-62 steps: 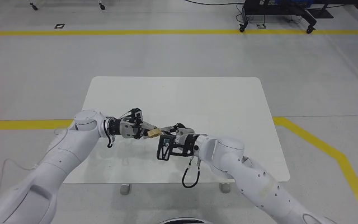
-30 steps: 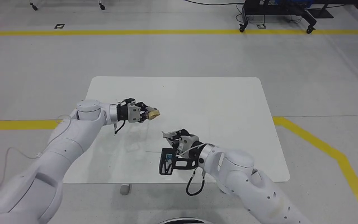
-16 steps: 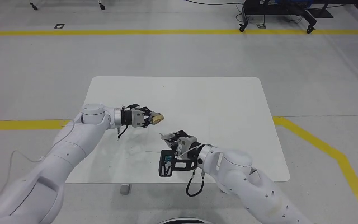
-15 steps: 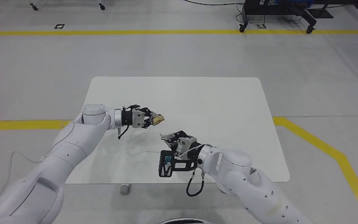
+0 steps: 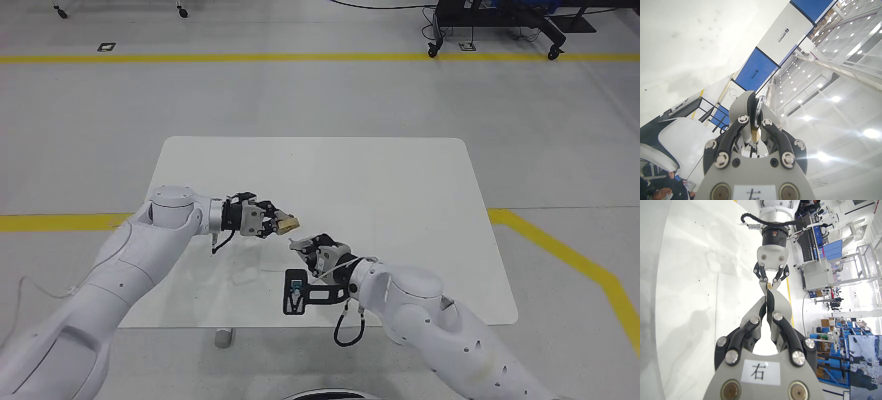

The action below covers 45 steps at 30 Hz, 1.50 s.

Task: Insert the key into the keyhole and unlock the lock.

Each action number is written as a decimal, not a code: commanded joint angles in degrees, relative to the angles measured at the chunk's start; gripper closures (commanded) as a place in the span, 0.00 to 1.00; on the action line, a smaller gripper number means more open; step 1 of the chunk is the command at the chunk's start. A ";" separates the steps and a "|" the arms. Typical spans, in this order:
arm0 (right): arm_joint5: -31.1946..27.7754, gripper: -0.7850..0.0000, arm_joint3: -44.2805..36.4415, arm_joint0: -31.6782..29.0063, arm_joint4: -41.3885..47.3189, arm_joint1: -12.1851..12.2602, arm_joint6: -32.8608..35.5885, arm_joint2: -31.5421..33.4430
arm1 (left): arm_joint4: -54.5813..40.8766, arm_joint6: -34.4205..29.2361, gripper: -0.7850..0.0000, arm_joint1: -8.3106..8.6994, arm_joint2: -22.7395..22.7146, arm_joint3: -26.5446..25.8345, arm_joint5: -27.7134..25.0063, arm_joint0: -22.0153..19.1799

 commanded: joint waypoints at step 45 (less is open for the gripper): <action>0.88 1.00 2.96 3.29 -1.65 -3.14 9.50 -4.61 | 5.99 0.31 1.00 0.36 -5.07 -4.77 3.10 3.85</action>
